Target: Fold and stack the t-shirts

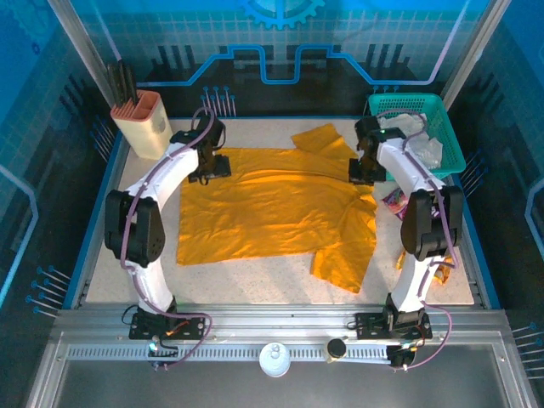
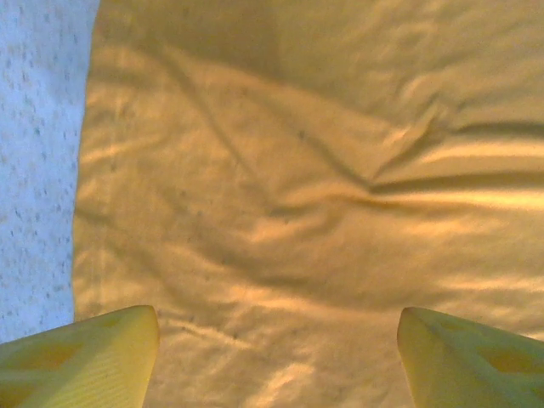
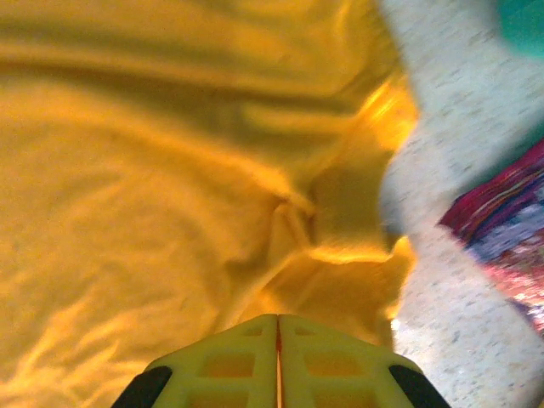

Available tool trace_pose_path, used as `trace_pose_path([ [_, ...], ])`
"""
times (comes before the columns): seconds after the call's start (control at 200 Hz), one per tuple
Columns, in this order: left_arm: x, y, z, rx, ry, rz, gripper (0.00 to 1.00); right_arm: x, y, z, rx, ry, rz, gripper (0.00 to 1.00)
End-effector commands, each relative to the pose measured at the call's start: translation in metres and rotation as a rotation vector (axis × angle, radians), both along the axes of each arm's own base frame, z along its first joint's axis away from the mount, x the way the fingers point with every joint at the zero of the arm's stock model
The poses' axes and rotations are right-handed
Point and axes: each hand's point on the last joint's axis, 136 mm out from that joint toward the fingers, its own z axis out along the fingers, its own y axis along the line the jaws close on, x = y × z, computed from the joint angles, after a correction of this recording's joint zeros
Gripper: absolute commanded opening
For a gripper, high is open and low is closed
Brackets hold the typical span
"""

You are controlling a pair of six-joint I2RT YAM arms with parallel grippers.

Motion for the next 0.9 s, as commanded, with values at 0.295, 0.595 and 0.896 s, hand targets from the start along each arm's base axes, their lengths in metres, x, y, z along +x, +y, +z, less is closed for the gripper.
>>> trace_pose_path([
  [0.295,-0.115,-0.023,-0.072,-0.020,0.245,-0.015,0.43,-0.126,0.040,-0.048,-0.004,0.124,0.121,0.11],
  [0.595,-0.127,-0.001,-0.125,0.072,0.357,0.037,0.43,-0.122,0.030,-0.094,-0.023,0.187,0.056,0.07],
  [0.896,-0.089,0.023,-0.123,0.150,0.337,0.076,0.43,-0.081,0.008,-0.110,-0.059,0.179,-0.031,0.01],
])
